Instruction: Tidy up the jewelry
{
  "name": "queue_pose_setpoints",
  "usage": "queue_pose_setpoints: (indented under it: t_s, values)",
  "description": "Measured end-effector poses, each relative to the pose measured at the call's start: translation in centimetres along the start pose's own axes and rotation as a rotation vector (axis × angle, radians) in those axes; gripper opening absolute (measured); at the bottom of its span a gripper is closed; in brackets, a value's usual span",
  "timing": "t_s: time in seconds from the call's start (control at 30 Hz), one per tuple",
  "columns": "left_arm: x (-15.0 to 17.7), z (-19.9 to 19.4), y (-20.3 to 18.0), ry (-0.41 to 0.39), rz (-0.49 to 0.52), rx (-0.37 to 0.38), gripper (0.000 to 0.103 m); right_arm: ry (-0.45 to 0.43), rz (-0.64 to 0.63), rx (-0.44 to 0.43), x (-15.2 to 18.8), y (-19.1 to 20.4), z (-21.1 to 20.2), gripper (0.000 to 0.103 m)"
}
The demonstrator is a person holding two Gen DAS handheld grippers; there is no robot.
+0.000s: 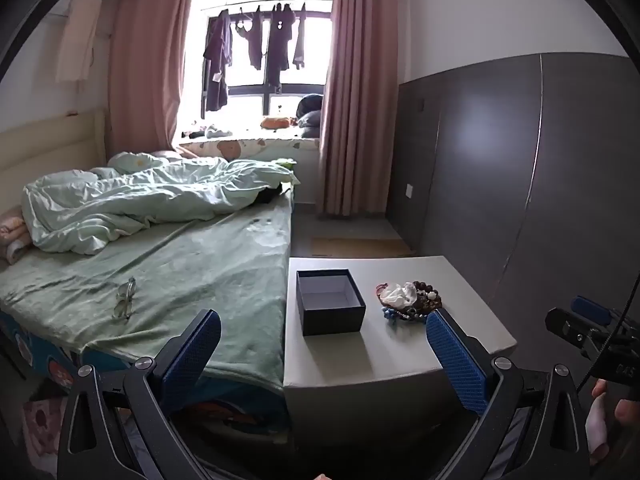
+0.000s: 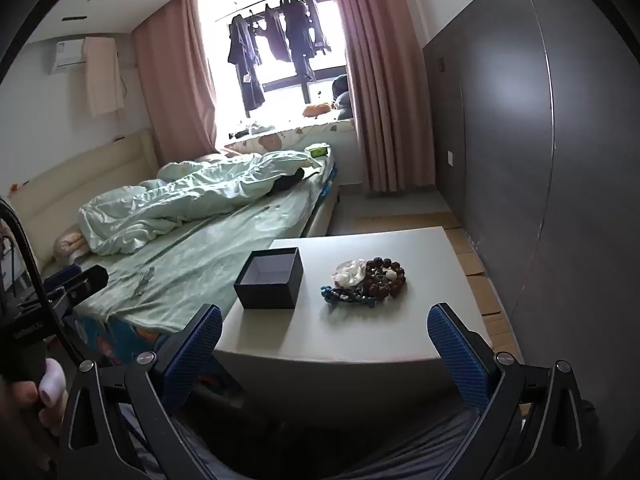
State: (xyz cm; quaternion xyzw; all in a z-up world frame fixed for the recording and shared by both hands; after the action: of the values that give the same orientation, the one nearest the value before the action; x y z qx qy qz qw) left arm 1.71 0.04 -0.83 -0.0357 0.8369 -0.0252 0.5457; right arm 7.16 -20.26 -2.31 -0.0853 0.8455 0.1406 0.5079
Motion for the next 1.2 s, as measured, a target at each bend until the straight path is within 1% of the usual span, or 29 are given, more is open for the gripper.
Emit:
queue_pose_setpoints:
  t_s: [0.17,0.2,0.37,0.5,0.53,0.87,0.93,1.2]
  values:
    - [0.0,0.0,0.2,0.008,0.001,0.002,0.103,-0.011,0.001,-0.002,0.0,0.1,0.0,0.103]
    - [-0.1,0.0,-0.3,-0.001,0.013,0.0,0.103,-0.011,0.001,-0.001,0.0,0.1,0.0,0.103]
    - [-0.2,0.4,-0.8,0.002,0.016,-0.005,0.103,-0.011,0.003,-0.003,0.0,0.1,0.0,0.103]
    - [0.0,0.8,-0.8,0.004,0.016,0.002,0.103,-0.011,0.006,-0.002,0.0,0.0,-0.1,0.103]
    - [-0.1,0.3,-0.9,0.003,0.022,0.012,0.103,-0.011,0.006,-0.002,0.0,0.0,-0.1,0.103]
    - [-0.1,0.0,-1.6,0.005,0.027,0.035,0.103,-0.011,0.009,-0.005,0.0,0.0,-0.1,0.103]
    - [0.1,0.2,-1.1,0.004,0.025,0.041,0.103,-0.012,0.009,-0.004,0.0,0.0,-0.1,0.103]
    - [0.2,0.1,-1.4,0.006,0.02,0.055,0.103,-0.011,0.006,0.0,0.1,0.2,-0.1,0.103]
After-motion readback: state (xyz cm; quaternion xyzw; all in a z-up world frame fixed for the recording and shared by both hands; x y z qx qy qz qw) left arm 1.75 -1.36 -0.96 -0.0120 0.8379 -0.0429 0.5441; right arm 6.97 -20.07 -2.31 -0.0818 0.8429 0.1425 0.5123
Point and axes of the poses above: each gripper's, at about its wrist camera, not at the fingertips, and z roughly the way its jaws point, y to its left, x to its underside, the point moved 2 cm from there along z, roughly the way its jaws point, and after that the axes turned 1 degree about -y, right-handed, at the moved point
